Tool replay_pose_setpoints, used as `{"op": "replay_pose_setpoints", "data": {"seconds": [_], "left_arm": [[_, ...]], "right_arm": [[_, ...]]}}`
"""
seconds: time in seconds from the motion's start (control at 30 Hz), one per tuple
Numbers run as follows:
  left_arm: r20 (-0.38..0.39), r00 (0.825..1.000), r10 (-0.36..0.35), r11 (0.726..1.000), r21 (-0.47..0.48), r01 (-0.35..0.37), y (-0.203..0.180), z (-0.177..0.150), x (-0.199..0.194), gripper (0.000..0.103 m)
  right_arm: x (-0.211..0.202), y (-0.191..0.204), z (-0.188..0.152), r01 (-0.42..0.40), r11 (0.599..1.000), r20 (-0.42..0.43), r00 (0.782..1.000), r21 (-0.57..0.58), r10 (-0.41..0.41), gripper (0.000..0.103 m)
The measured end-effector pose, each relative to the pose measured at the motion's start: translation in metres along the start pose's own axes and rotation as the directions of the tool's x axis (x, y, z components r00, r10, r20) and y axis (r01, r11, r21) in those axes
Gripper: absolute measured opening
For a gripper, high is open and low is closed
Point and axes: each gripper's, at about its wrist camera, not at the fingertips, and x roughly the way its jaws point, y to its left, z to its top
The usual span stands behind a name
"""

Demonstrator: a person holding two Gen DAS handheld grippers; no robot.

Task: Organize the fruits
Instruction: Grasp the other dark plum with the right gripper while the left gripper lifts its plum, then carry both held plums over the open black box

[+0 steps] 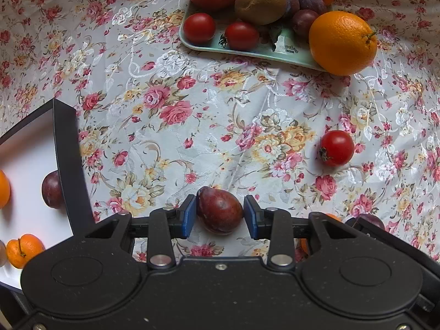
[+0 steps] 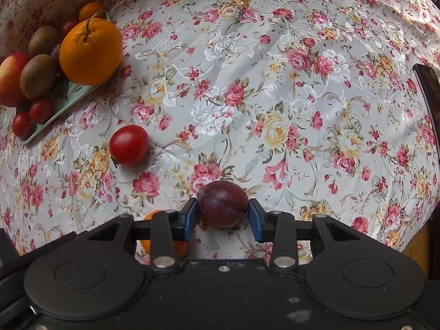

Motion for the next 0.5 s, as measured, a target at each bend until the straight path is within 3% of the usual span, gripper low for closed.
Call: {"op": "replay_pose_setpoints", "data": {"seconds": [0.23, 0.5], "left_arm": [[0.03, 0.999, -0.043, 0.999, -0.021, 0.044, 0.004, -0.002, -0.011, 0.045], [0.098, 0.994, -0.043, 0.998, -0.046, 0.048, 0.016, -0.005, -0.024, 0.045]], "right_arm": [[-0.026, -0.001, 0.004, -0.06, 0.998, 0.047, 0.997, 0.004, 0.059, 0.039], [-0.054, 0.01, 0.001, -0.11, 0.994, 0.101, 0.989, -0.024, 0.112, 0.039]]}}
